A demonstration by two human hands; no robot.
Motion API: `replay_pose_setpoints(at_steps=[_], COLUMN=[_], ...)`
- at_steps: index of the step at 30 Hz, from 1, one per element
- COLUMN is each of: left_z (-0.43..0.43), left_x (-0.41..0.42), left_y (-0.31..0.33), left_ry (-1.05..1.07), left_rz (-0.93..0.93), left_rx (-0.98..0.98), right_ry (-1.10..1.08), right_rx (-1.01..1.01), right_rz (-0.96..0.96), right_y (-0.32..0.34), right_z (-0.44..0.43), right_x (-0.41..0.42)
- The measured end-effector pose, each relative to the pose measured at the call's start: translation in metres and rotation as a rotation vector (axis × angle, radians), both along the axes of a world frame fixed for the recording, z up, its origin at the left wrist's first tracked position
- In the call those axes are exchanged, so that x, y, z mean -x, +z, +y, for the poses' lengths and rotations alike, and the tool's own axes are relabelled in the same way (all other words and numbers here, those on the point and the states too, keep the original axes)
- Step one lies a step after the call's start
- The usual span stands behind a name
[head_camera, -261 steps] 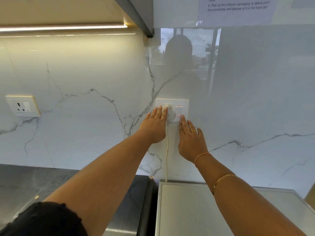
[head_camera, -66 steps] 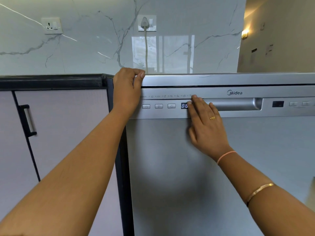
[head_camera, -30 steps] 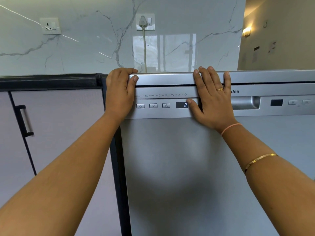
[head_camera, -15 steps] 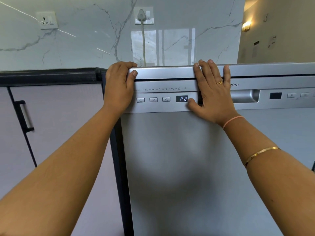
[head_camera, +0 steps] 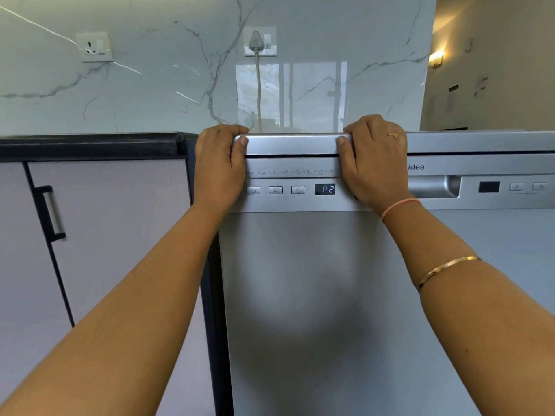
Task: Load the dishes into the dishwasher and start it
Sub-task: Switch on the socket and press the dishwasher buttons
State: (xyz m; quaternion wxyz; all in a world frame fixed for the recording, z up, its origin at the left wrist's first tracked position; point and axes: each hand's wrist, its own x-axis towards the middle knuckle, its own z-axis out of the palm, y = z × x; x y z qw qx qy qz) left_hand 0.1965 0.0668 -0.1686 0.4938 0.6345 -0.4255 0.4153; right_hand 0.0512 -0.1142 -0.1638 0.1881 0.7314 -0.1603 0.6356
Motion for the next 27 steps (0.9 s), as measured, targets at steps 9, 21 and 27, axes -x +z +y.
replay_pose_setpoints(at_steps=[9,21,27], left_z=[-0.012,-0.020,-0.006], left_x=[0.003,0.002,0.010], left_y=[-0.002,-0.004,-0.001], left_ry=[-0.016,0.051,0.019], left_rz=[0.005,-0.082,-0.007], left_rx=[0.210,0.270,0.093], right_ry=[0.152,0.185,0.245], right_rx=[-0.159,-0.127,-0.257], right_rz=[-0.167,-0.328,-0.140], right_y=[0.003,-0.002,0.002], right_z=[0.008,0.000,0.012], right_x=[-0.011,-0.023,-0.004])
